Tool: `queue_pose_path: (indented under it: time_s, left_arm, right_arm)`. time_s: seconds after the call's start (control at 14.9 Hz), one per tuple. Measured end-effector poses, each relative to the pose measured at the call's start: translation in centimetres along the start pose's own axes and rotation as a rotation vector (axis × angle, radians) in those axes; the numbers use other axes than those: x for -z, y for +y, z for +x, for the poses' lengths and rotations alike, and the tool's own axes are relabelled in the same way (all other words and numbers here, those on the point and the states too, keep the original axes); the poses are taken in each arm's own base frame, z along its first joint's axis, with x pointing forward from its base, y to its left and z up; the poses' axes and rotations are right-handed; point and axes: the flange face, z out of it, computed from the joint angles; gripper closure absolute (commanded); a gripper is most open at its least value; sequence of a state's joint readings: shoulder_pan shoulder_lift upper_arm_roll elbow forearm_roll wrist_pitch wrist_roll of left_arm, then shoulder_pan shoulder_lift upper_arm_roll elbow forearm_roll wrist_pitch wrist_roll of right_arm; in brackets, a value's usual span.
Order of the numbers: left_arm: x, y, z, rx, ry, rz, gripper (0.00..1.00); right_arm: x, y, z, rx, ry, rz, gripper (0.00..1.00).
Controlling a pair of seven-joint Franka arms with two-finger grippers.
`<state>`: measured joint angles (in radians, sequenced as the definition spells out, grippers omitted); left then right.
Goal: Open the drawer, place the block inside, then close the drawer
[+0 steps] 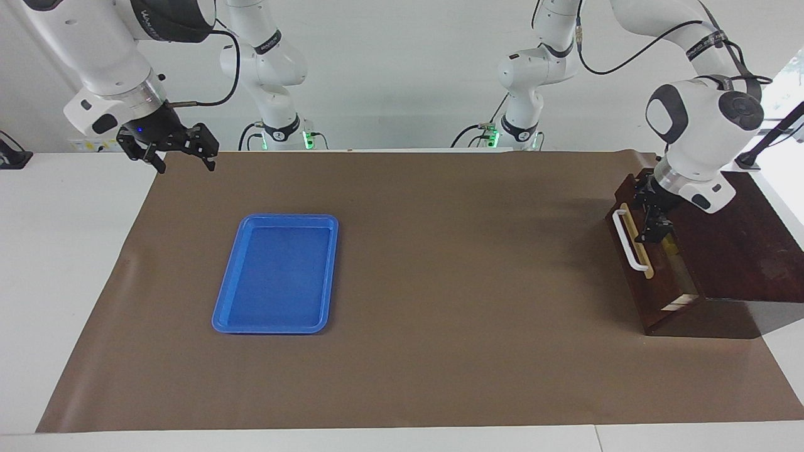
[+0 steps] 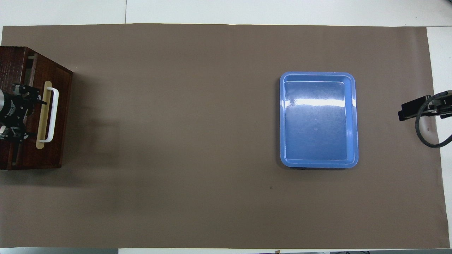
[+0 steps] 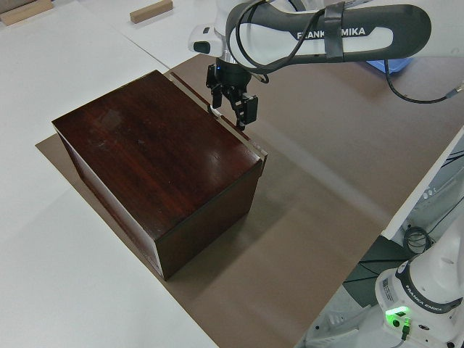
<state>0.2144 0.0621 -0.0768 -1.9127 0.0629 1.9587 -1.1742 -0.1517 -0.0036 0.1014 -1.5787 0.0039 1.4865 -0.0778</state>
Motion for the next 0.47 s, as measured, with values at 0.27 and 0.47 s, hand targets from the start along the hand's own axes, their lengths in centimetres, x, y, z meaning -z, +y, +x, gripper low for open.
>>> queue_pose_path:
  time_s: [0.27, 0.47]
  left_arm:
    - [0.3, -0.4, 0.6, -0.001, -0.009, -0.011, 0.0]
    - [1.2, -0.3, 0.0, -0.014, 0.005, -0.017, 0.0]
  right_arm:
    - [0.0, 0.0, 0.0, 0.0, -0.001, 0.0, 0.0]
    - [0.0, 0.0, 0.0, 0.0, 0.0, 0.0, 0.0]
